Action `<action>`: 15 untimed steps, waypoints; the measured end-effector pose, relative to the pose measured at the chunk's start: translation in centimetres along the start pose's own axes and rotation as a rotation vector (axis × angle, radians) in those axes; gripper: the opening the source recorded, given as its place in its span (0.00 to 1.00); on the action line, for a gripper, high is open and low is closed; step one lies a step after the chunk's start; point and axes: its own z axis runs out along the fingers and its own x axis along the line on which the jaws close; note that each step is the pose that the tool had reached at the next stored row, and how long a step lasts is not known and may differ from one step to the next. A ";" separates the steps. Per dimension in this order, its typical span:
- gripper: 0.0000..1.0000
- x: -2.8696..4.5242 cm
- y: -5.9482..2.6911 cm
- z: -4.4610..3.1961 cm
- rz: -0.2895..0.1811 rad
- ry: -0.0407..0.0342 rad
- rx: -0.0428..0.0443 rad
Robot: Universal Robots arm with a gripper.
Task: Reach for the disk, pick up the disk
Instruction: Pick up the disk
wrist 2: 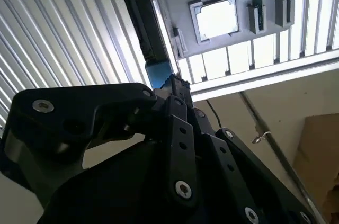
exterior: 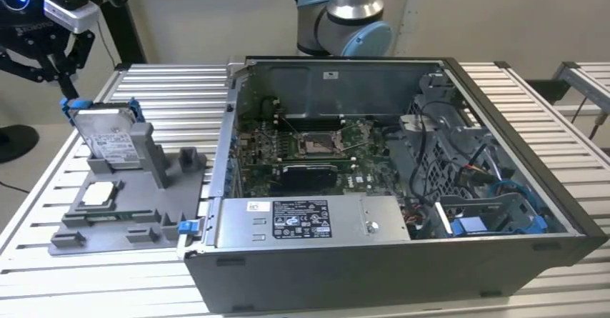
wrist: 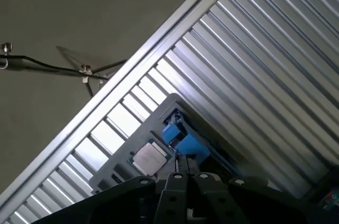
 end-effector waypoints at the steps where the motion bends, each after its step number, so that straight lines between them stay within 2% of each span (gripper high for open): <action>1: 0.00 0.00 0.00 0.00 -0.015 0.0002 0.0003; 9: 0.00 -0.01 0.01 0.04 -0.131 -0.0018 0.0065; 15: 0.00 -0.01 0.01 0.16 -0.240 -0.0006 0.0087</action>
